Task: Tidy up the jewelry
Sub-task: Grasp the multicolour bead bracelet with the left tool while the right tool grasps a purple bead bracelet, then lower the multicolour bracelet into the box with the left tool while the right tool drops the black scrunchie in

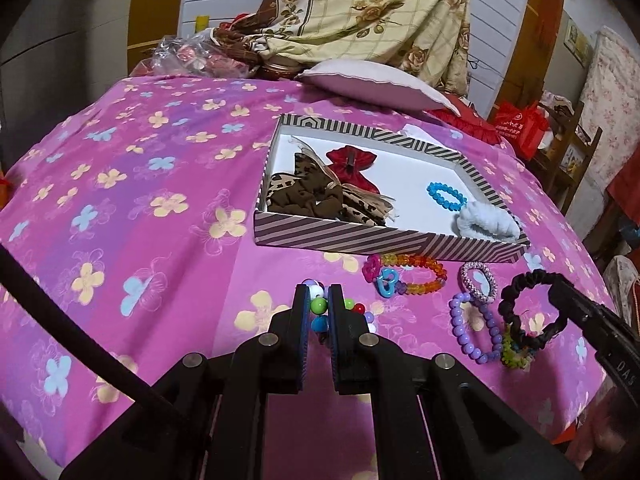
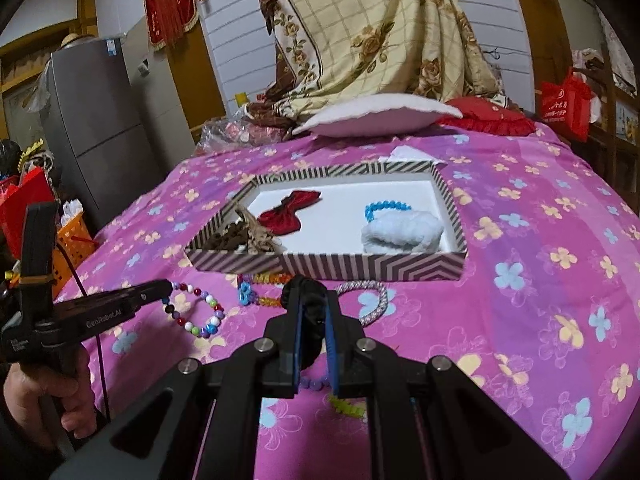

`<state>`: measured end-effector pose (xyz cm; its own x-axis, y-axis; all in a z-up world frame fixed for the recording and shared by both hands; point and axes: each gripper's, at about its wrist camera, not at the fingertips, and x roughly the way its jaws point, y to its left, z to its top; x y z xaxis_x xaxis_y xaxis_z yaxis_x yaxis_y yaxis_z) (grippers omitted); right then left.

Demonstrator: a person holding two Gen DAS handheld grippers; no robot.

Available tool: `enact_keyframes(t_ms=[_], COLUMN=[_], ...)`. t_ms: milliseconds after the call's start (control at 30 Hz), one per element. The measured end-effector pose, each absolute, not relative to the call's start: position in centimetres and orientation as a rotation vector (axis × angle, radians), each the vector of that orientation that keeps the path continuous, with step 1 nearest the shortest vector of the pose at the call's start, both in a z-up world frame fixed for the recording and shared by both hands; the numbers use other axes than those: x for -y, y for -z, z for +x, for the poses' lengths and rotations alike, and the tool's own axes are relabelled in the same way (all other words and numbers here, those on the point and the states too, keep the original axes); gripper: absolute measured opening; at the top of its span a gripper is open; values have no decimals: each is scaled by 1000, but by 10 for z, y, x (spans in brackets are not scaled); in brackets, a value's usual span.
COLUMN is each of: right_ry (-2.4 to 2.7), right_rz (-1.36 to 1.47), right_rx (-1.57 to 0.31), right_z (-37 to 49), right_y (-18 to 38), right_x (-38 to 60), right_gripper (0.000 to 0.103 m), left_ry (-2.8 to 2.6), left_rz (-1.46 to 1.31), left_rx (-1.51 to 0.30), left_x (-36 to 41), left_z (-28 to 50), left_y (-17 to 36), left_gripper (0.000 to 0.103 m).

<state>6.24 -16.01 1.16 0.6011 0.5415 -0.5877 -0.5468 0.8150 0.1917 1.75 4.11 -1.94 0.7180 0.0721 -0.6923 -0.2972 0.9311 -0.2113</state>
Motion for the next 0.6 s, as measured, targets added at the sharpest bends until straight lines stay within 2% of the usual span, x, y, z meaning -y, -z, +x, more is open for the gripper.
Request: enact_keyframes(t_ms=[400,600], right_ry=[-638,-665], right_rz=[-47,-17], right_rx=[-613,-665], right_z=[53,58], right_y=[-17,-12], right_x=[156,154], right_gripper=[10,10], left_ry=[-211,-212], left_rz=[-319,-316], left_rx=[-748,-750], left_x=[-40,-40], left_z=[18,18], left_y=[20,20], left_gripper=[0,0])
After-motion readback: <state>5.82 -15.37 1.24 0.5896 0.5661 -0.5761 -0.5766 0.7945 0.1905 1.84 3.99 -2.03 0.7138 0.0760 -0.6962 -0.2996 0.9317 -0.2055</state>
